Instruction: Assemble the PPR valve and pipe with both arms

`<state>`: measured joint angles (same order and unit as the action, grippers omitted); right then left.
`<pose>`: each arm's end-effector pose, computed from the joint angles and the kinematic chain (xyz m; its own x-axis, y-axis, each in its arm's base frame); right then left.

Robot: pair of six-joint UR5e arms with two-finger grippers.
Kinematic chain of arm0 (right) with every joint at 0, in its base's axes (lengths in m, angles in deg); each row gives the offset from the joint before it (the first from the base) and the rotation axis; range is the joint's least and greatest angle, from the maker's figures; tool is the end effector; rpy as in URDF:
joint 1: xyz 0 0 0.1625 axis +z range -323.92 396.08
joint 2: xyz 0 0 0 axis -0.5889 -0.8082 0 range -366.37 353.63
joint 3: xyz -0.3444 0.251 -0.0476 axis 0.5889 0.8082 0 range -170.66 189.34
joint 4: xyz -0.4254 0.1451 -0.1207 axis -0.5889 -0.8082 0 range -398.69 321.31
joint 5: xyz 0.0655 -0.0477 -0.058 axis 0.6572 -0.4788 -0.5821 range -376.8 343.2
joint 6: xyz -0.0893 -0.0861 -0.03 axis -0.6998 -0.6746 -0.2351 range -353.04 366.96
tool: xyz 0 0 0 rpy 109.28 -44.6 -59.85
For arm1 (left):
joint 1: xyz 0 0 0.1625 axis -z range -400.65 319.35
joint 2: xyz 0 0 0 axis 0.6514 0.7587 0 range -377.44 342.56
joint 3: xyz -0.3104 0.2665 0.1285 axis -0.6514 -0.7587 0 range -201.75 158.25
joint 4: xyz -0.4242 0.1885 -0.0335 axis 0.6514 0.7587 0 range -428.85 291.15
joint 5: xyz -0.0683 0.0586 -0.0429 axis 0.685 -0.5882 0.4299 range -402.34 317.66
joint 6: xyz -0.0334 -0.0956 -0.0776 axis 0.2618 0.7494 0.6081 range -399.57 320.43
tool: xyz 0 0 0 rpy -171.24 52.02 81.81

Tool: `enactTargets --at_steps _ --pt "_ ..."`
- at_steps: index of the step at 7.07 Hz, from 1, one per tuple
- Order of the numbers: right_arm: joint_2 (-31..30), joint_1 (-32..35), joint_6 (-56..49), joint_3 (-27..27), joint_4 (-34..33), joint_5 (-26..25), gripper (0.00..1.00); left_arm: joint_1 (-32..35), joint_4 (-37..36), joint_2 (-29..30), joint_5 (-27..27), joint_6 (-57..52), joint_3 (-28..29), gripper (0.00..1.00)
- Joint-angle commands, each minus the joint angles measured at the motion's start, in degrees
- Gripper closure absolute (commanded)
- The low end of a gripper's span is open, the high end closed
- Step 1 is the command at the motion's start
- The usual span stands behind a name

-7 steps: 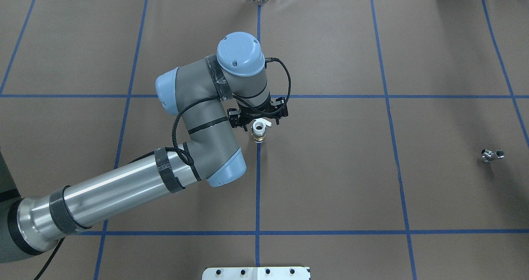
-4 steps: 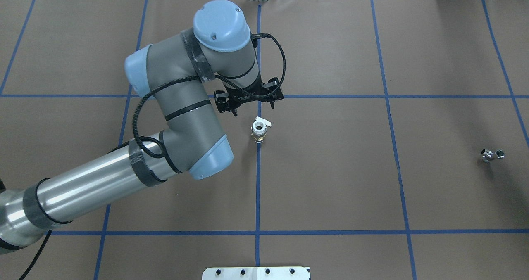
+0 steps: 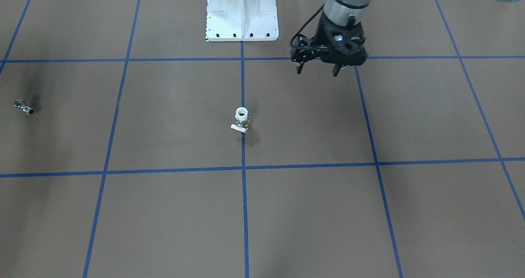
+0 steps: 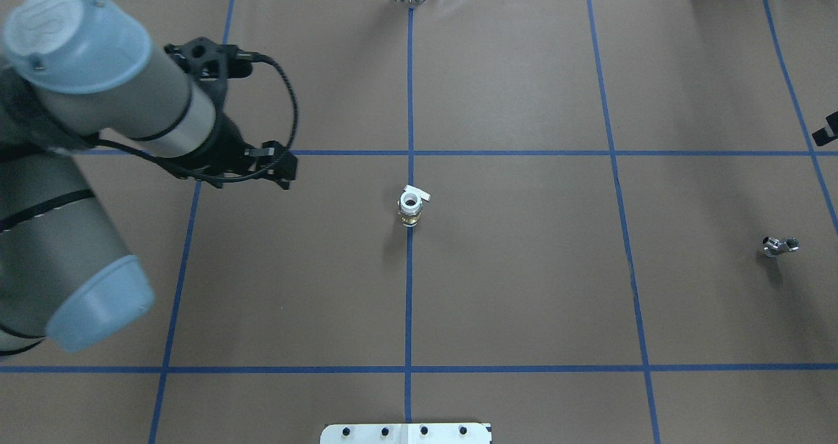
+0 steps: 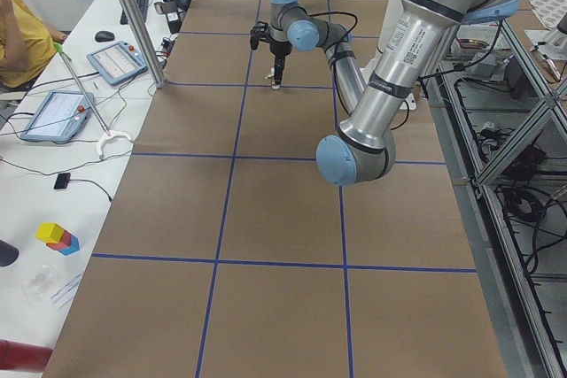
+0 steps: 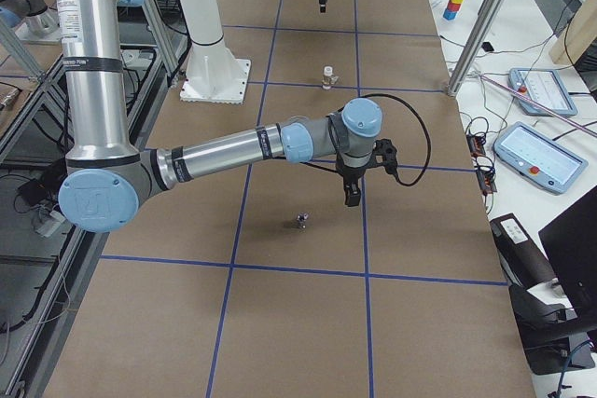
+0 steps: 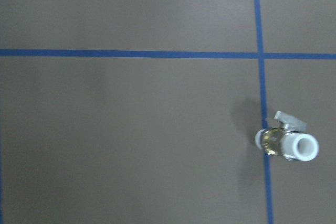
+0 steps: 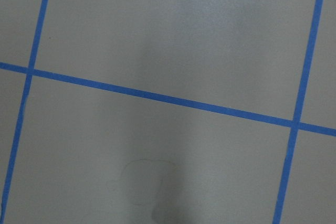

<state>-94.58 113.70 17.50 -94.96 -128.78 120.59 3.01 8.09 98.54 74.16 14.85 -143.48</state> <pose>-0.0820 -0.5568 0.5231 0.6450 -0.1657 0.7460 0.0897 0.9859 0.1415 0.3649 -0.4538 0.1822 0.6460 0.1032 -0.7563 0.0184 0.9884 0.1506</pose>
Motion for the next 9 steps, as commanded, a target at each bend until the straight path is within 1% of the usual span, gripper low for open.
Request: enactTargets --at_steps 1,2,3,4,5,6,7,8,9 --pt "-5.44 -5.95 13.90 -1.34 14.93 -3.51 0.00 12.86 -0.21 -14.76 3.70 -25.10 -4.75 0.00" --pt "-7.83 -10.43 21.81 -1.17 23.39 -5.71 0.00 21.38 -0.29 -17.86 8.00 -38.46 -1.96 0.00" --pt "-9.50 -13.26 24.85 -1.16 27.30 -7.56 0.00 29.12 -0.30 -20.33 12.65 -52.69 2.33 0.00" --pt "-11.26 -15.03 24.79 -1.16 29.17 -9.84 0.00 35.20 0.23 -22.27 14.87 -66.06 7.60 0.00" --pt "-13.63 -16.61 24.09 -0.99 31.45 -12.91 0.00 37.26 0.67 -25.42 14.81 -72.81 8.60 0.00" --pt "-15.22 -16.54 21.04 0.06 33.73 -12.86 0.00 37.72 0.67 -25.54 14.72 -72.70 8.35 0.00" --pt "-15.58 -16.54 17.97 1.02 33.93 -12.85 0.00 37.72 0.67 -25.54 14.72 -72.52 8.35 0.00" --pt "-15.76 -16.54 17.41 1.90 34.10 -13.12 0.00 37.72 0.67 -25.54 14.81 -70.87 7.92 0.00" --pt "-15.41 -16.62 14.54 4.35 34.37 -12.94 0.00 37.72 0.67 -25.54 14.81 -70.24 7.65 0.00"
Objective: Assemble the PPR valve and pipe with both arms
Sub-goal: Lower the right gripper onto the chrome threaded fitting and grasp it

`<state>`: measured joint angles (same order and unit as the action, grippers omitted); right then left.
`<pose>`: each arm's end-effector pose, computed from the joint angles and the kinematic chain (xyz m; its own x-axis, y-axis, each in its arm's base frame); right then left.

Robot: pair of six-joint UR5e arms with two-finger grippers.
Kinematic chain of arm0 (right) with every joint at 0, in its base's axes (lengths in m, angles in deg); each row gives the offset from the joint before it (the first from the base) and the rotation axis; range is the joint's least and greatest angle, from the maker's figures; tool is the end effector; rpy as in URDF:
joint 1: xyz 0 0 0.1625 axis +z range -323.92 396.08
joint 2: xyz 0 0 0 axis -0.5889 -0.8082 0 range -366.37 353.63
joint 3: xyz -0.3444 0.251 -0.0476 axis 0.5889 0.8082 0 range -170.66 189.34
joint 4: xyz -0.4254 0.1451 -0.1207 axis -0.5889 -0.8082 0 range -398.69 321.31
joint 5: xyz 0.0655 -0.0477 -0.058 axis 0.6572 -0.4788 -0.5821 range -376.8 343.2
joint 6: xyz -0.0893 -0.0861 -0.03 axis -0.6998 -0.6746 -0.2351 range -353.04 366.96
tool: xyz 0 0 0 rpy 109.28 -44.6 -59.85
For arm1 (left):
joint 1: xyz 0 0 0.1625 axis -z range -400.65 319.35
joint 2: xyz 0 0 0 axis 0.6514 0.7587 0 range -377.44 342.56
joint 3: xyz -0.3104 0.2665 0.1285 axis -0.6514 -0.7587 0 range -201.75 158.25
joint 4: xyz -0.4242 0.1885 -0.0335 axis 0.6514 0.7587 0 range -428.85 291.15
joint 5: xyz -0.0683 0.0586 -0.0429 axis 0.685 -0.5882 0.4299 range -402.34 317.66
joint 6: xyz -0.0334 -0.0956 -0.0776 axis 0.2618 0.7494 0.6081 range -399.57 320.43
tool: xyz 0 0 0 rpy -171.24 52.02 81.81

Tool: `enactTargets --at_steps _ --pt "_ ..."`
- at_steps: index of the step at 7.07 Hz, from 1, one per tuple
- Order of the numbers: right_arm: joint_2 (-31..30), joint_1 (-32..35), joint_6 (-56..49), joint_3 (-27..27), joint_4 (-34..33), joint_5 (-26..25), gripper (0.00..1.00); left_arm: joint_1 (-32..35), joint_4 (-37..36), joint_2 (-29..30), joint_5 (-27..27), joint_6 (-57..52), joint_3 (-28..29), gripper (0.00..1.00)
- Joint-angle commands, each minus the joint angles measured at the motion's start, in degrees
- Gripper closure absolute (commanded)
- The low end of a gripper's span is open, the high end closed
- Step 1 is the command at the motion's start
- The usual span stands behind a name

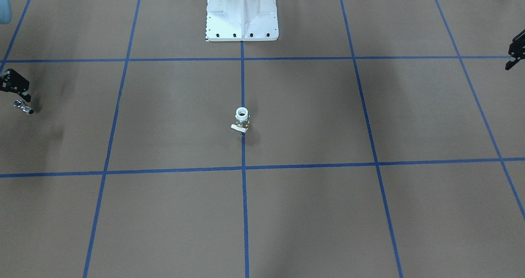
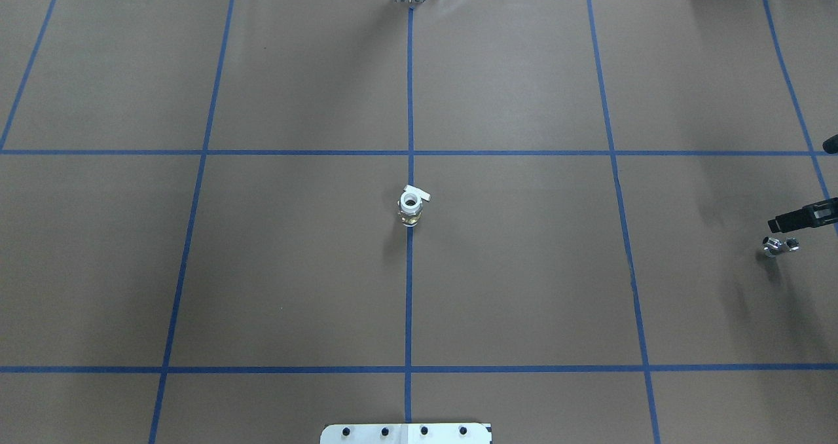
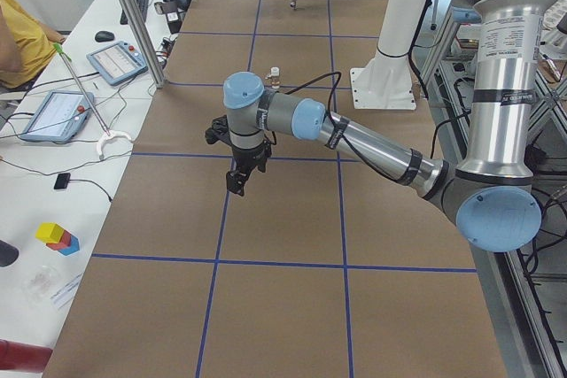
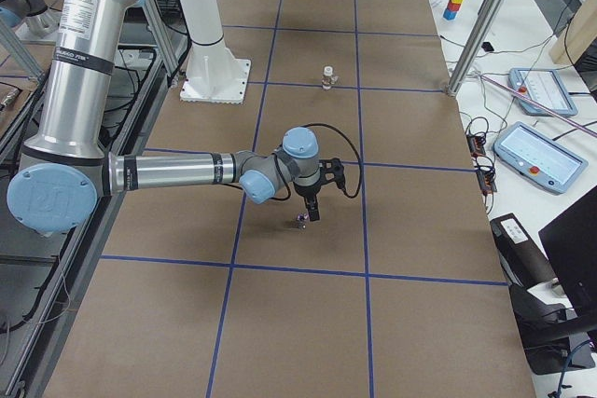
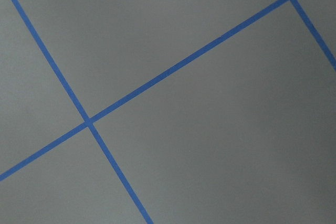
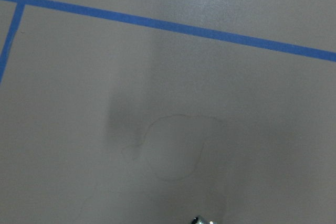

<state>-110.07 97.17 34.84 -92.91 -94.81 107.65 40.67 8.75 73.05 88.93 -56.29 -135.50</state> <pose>-0.1810 -0.4538 0.6258 0.6992 -0.2416 0.6729 0.0918 0.9637 0.2507 0.0310 -0.5289 0.4817 0.6494 0.5151 -0.5594 -0.3494 0.8555 0.3821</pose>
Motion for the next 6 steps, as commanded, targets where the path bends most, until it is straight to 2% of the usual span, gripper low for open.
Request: enactTargets --at_steps 1,4,6 --pt "0.17 -0.18 -3.53 2.93 0.40 0.09 0.01 0.07 0.01 -0.05 0.04 0.82 -0.50 0.00" --pt "0.52 -2.37 -2.92 3.46 0.22 0.00 0.08 0.07 0.01 0.04 0.31 0.82 -0.59 0.00" --pt "1.13 -3.25 -2.92 3.46 -0.04 0.00 0.36 -0.02 0.01 0.04 0.31 0.91 -0.59 0.00"
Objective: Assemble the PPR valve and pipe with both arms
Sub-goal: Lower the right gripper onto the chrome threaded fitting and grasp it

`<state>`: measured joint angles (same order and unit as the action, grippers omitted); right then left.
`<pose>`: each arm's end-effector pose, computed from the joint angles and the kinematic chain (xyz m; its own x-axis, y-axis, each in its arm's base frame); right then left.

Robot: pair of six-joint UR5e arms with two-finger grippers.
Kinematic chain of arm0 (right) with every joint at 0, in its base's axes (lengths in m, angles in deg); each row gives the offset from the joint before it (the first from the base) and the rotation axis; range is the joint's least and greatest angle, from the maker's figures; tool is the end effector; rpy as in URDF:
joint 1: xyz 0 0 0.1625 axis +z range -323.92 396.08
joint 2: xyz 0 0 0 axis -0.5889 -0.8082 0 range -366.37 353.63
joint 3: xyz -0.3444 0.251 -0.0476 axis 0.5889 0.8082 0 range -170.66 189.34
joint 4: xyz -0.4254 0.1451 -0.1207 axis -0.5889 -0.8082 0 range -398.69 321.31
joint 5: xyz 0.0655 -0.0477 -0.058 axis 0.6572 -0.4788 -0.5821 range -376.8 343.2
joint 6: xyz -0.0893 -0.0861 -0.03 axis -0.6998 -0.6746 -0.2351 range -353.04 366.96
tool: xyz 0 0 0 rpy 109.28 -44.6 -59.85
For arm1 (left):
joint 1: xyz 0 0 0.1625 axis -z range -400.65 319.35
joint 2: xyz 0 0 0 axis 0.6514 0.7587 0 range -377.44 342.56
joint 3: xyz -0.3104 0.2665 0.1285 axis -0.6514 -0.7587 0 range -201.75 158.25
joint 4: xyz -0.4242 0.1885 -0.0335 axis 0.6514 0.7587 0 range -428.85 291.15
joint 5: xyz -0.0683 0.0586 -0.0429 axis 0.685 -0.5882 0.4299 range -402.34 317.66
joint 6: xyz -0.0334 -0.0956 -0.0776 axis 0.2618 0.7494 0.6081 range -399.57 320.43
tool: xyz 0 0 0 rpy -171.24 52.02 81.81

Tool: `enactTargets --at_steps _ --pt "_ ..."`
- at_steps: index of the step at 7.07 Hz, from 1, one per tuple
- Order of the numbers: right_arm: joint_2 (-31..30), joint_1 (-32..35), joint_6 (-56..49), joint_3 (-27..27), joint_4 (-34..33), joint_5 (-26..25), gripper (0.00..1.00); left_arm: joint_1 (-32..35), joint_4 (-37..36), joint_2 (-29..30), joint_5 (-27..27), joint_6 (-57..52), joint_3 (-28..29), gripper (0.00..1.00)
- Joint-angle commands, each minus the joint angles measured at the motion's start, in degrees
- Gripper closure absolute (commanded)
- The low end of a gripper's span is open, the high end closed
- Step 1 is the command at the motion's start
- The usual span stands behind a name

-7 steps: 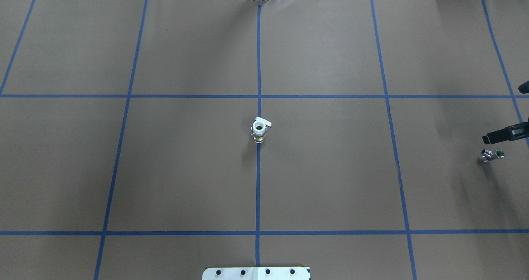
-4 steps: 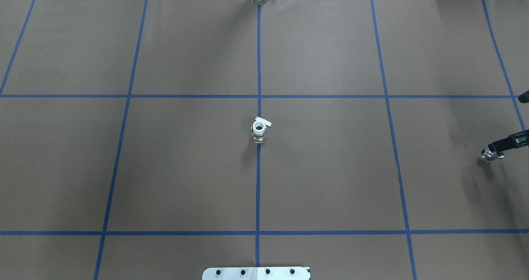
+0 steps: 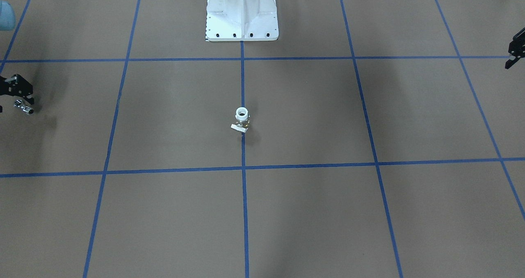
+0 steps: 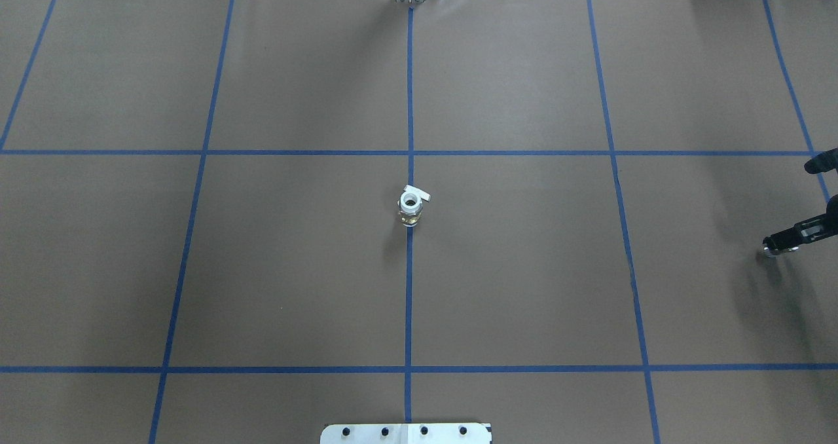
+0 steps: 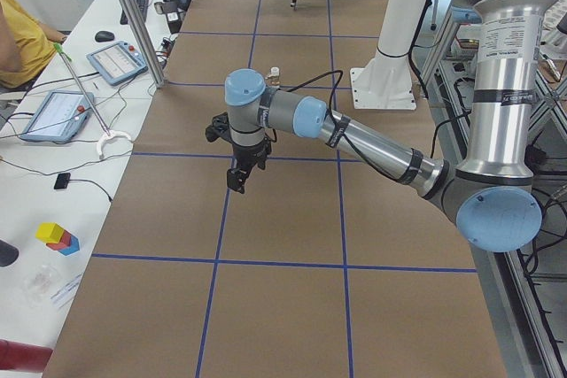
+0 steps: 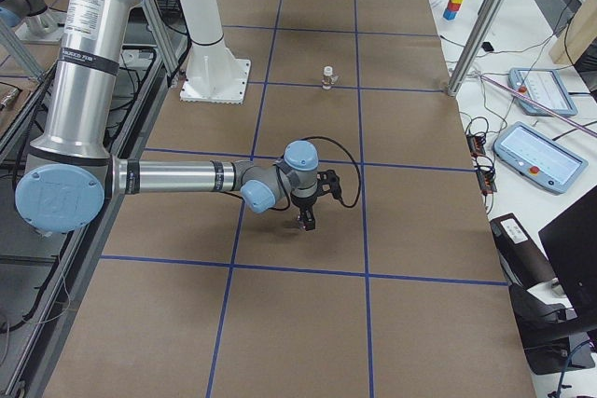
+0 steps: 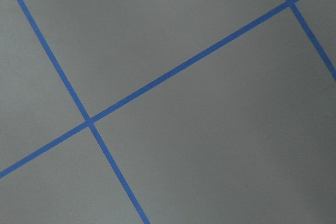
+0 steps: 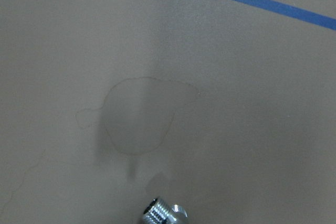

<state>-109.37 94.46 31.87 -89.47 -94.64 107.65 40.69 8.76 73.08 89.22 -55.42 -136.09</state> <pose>-0.2034 -0.4468 0.6546 0.6944 -0.2986 0.6547 0.1789 0.9529 0.2449 0.0311 -0.5277 0.4755 0.6506 0.5082 -0.5643 -0.3377 0.8592 0.3845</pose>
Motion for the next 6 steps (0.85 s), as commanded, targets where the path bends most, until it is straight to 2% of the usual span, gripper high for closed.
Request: enactTargets --at_steps 1,6 --pt "0.43 -0.64 -0.03 0.11 -0.38 0.00 0.43 -0.04 0.00 0.01 0.01 0.12 0.00 0.00" --pt "-0.18 -0.55 -0.56 0.02 -0.47 0.18 0.46 -0.04 0.00 0.10 0.01 1.26 -0.09 0.00"
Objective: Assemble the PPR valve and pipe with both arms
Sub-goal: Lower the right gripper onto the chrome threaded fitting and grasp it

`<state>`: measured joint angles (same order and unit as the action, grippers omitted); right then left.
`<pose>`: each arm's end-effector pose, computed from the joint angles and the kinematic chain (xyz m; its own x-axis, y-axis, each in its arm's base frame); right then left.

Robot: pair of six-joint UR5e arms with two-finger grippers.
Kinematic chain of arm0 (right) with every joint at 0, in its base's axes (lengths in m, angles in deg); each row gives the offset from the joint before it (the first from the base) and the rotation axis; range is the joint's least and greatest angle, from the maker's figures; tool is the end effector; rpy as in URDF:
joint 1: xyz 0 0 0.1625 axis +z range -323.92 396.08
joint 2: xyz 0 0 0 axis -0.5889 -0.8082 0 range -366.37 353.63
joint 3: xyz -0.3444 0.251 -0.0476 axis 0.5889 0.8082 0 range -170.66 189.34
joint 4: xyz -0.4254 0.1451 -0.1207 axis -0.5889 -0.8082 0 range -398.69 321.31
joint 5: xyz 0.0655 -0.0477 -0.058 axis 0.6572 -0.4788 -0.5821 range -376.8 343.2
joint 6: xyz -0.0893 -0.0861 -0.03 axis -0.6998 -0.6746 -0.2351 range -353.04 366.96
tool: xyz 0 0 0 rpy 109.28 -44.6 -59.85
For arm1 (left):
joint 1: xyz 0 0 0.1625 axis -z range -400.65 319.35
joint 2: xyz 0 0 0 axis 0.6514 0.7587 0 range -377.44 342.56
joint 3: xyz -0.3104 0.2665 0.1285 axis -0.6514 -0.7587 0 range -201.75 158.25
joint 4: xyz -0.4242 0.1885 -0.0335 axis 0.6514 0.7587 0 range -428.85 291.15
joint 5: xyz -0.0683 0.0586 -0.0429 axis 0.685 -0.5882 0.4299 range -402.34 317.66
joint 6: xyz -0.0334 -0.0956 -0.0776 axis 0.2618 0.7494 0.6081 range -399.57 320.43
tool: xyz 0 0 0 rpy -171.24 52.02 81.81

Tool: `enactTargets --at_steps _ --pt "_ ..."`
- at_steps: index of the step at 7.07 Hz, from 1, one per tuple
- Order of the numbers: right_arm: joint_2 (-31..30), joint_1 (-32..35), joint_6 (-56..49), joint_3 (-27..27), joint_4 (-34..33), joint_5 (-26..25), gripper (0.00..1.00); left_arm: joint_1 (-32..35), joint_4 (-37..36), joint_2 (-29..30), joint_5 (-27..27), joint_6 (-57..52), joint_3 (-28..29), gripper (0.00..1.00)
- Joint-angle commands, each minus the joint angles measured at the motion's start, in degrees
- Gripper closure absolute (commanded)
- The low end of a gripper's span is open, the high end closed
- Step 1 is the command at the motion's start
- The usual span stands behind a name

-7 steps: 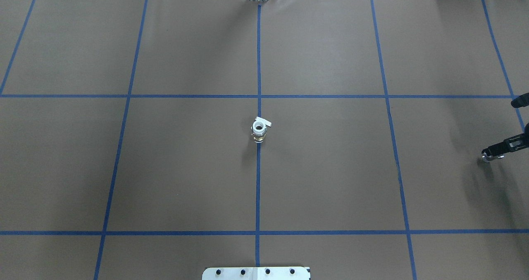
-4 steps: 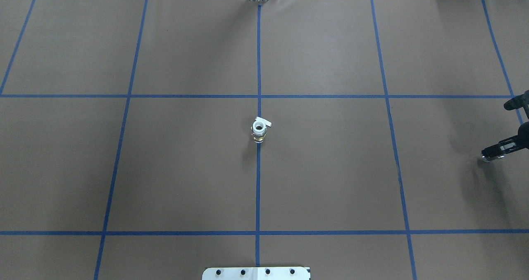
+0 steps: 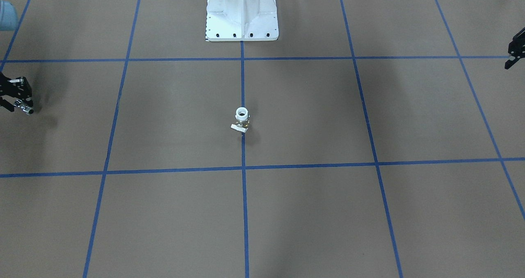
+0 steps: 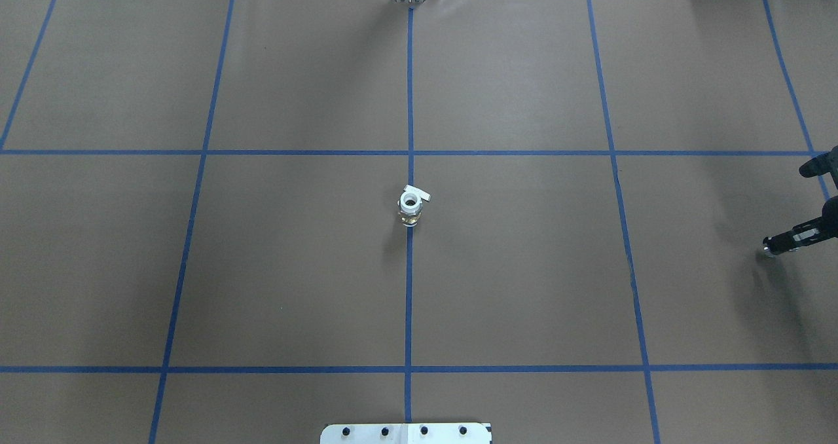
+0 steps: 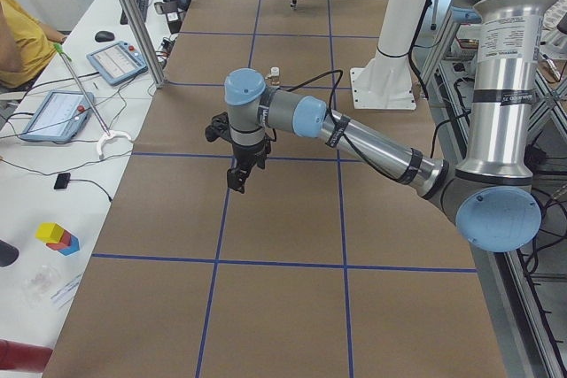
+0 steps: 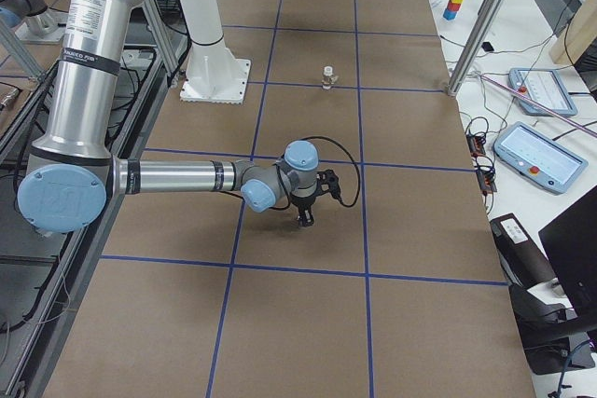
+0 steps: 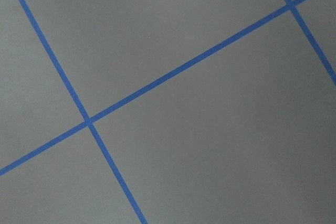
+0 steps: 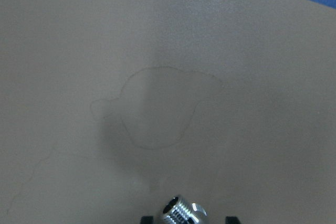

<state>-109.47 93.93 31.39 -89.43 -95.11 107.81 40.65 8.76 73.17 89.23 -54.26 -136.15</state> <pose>-0.2071 -0.4435 0.6568 0.6920 -0.3072 0.6533 0.1957 0.9509 0.2398 0.0316 -0.5281 0.4742 0.6566 0.4927 -0.5710 -0.3249 0.8681 0.3754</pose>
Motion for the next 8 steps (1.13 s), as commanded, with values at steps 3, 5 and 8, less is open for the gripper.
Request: enactTargets --at_steps 3,5,8 --pt "0.27 -0.02 -0.09 0.07 -0.18 0.10 0.72 0.00 0.00 0.00 0.00 0.11 -0.03 0.00" --pt "0.01 0.15 -0.09 -0.19 -0.09 0.19 0.96 0.00 0.00 0.00 0.00 0.11 -0.03 0.00" --pt "1.58 0.42 0.61 -0.37 -0.27 0.89 1.00 0.17 -0.18 -0.52 -0.26 0.02 0.41 0.00"
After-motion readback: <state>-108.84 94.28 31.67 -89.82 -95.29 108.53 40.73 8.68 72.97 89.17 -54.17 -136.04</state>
